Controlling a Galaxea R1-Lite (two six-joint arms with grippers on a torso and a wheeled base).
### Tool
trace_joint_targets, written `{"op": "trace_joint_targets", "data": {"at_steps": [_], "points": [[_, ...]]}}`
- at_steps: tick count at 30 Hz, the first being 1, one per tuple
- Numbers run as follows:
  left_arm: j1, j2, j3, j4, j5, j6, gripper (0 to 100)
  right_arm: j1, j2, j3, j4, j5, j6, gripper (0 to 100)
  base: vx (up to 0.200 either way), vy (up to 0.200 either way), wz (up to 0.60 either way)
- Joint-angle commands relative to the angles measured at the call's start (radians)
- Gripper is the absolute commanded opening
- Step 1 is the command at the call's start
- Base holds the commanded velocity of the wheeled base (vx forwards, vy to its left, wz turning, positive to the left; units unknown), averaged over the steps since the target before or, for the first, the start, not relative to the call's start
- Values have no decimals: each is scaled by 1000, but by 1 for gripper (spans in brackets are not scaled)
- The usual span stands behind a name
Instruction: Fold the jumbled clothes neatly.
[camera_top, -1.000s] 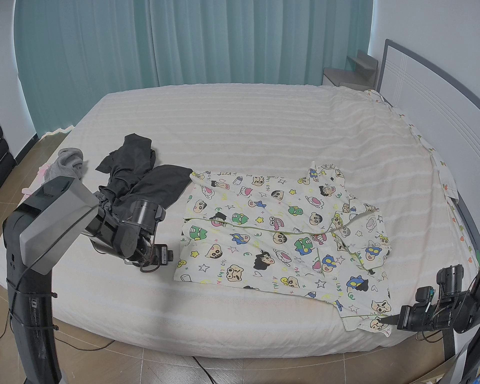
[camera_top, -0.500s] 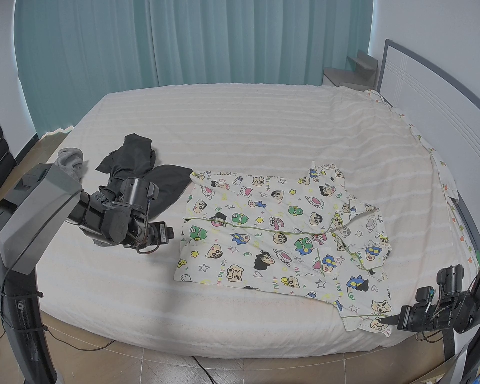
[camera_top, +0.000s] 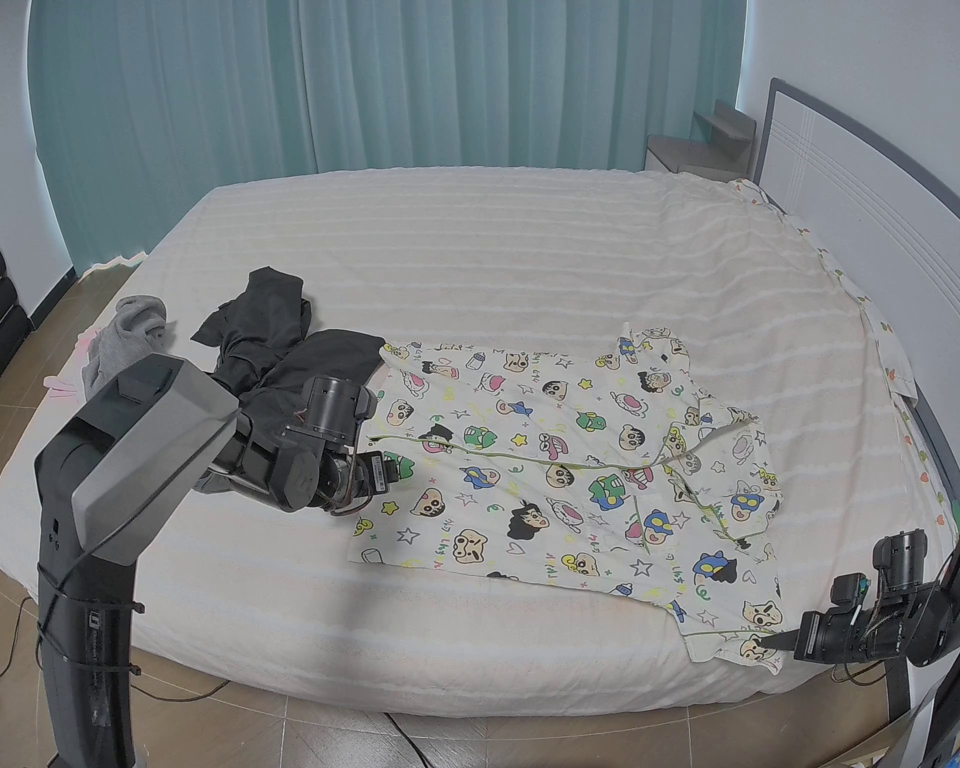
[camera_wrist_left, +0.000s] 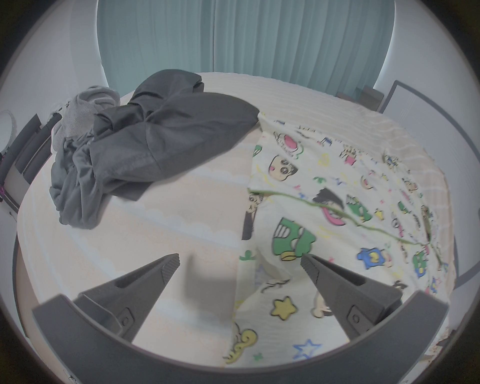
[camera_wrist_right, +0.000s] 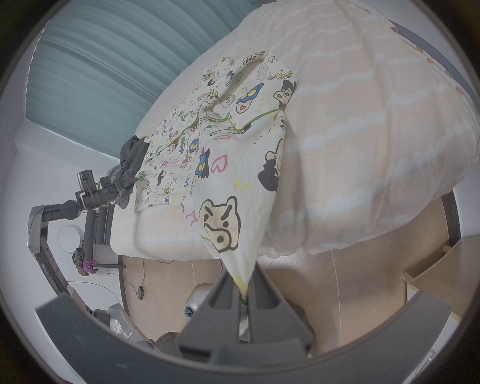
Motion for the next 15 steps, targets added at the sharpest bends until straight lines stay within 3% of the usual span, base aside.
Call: {"op": "trace_joint_targets", "data": {"at_steps": [1,8,15], "points": [[6,78,-15,-11,13,5,100,1,4,18,0,0,0,0,0,0,0],[47,65,-8,-5,14,25,100,1,5,18,0,0,0,0,0,0,0],[135,53,20,-11,73,77,100,0,8,18,2,0,0,0,0,0,0]]}}
